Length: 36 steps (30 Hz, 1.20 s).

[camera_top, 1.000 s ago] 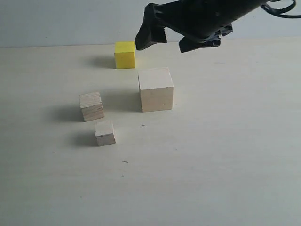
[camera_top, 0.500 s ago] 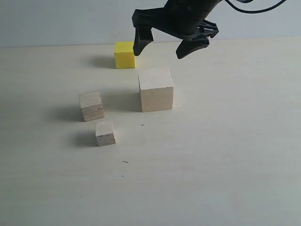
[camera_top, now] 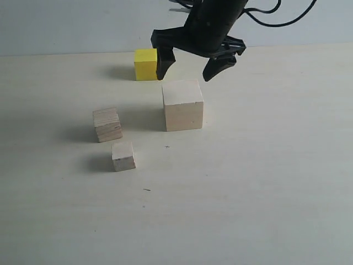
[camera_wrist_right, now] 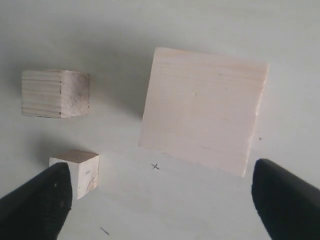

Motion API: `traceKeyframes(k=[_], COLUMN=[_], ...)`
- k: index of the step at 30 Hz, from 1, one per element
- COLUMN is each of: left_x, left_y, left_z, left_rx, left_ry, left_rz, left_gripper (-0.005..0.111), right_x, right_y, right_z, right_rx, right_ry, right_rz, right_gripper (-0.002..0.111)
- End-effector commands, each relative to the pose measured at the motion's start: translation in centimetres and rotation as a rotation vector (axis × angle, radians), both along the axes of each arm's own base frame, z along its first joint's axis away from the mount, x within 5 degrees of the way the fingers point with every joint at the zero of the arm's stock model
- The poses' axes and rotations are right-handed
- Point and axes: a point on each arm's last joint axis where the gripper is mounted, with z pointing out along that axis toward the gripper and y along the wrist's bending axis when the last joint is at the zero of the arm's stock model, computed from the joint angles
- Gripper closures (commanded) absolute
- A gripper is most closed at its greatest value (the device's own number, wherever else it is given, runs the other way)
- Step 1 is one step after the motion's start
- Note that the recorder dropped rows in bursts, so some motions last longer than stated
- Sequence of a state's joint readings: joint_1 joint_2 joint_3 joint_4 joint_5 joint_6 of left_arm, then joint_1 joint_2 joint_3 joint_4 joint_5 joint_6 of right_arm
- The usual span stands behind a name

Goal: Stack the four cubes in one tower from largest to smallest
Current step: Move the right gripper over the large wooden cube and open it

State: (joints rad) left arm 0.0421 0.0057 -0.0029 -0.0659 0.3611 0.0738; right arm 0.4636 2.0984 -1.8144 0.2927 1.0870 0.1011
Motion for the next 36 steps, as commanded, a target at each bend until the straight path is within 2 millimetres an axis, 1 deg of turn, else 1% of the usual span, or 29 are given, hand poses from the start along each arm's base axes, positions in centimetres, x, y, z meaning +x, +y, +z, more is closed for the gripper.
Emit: traceKeyframes(k=[1, 4, 7, 11, 20, 26, 28, 30, 33, 36], left_x=[0.0, 0.0, 0.0, 0.0, 0.0, 0.0, 0.0, 0.0, 0.0, 0.0], left_y=[0.0, 0.0, 0.0, 0.0, 0.0, 0.0, 0.0, 0.0, 0.0, 0.0], left_z=[0.0, 0.0, 0.0, 0.0, 0.0, 0.0, 0.0, 0.0, 0.0, 0.0], left_rx=[-0.003, -0.003, -0.003, -0.003, -0.003, -0.003, -0.003, -0.003, -0.003, -0.003], left_ry=[-0.01, -0.01, -0.01, -0.01, -0.01, -0.01, -0.01, -0.01, -0.01, -0.01], left_rz=[0.006, 0.006, 0.006, 0.006, 0.006, 0.006, 0.006, 0.006, 0.006, 0.006], left_gripper=[0.107, 0.107, 0.107, 0.107, 0.107, 0.107, 0.107, 0.107, 0.107, 0.107], right_x=[0.6, 0.8, 0.6, 0.5, -0.7, -1.1, -1.1, -1.0, -0.4, -0.1], right_y=[0.7, 0.7, 0.7, 0.7, 0.4, 1.1, 1.2, 1.3, 1.0, 1.6], right_z=[-1.7, -2.3, -2.2, -2.0, -2.1, -1.8, -1.7, -1.4, -0.6, 0.9], right_rx=[0.032, 0.025, 0.016, 0.016, -0.021, 0.073, 0.08, 0.071, -0.041, -0.125], right_ry=[0.027, 0.021, 0.015, 0.024, 0.148, 0.195, 0.197, 0.207, 0.127, 0.02], right_rz=[-0.02, -0.013, 0.056, 0.058, 0.098, 0.084, 0.077, 0.017, -0.027, -0.043], right_gripper=[0.018, 0.019, 0.019, 0.019, 0.019, 0.019, 0.019, 0.019, 0.019, 0.019])
